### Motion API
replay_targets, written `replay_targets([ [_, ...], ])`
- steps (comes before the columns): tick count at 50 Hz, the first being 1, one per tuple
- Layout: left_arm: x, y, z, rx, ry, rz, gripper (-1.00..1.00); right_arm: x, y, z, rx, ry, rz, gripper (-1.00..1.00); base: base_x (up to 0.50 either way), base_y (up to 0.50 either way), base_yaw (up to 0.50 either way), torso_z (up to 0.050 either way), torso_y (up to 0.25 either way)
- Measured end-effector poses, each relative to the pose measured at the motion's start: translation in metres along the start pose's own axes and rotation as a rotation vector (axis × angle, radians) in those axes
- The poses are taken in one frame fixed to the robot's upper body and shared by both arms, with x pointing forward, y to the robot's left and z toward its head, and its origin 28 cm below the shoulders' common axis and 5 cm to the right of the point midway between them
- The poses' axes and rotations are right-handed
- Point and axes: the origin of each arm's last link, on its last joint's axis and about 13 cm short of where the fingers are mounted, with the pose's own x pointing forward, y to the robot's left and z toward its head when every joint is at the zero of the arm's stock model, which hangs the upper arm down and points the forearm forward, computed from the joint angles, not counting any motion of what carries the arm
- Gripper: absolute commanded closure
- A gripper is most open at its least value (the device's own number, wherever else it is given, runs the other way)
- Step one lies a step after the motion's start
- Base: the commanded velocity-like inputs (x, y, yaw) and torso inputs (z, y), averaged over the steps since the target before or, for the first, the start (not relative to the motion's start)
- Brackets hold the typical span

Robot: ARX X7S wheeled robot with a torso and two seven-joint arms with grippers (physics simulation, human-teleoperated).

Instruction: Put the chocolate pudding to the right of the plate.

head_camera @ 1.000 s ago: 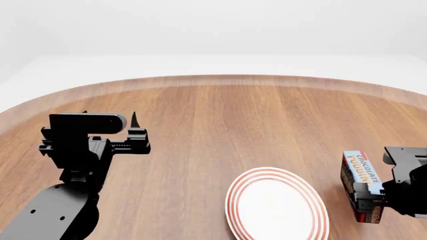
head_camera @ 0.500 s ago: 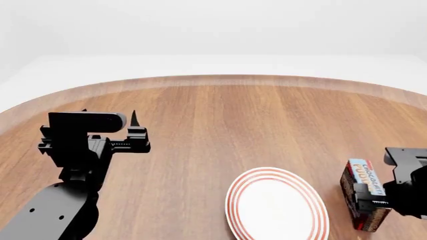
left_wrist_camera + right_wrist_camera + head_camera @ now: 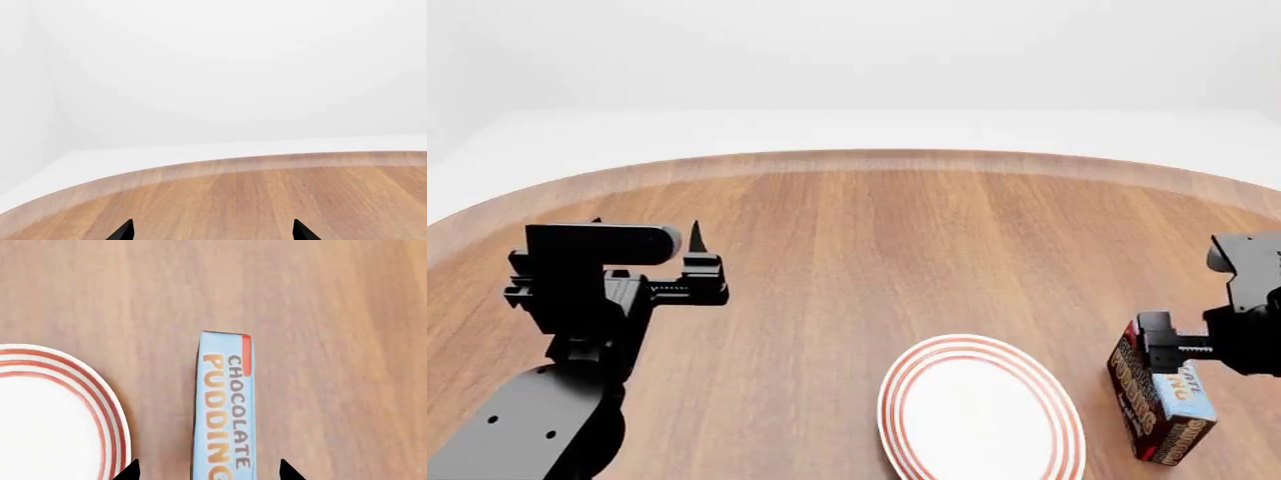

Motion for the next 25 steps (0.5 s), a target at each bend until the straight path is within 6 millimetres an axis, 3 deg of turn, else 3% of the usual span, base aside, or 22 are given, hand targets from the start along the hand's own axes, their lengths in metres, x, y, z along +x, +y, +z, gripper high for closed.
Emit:
replay_targets([
  [14,0.0,-0.001,0.002,0.003,-0.002,-0.003,-1.0,-0.046,0.003,0.029,-0.008,-0.184,0.025,-1.0,0.0,0.0,0.0,0.0,0.0],
  [25,0.004,-0.003,0.013,0.011,-0.011,-0.017,-1.0,-0.073,0.026,0.034,-0.049,-0.495,0.131,-1.0,0.0,0.0,0.0,0.0,0.0],
])
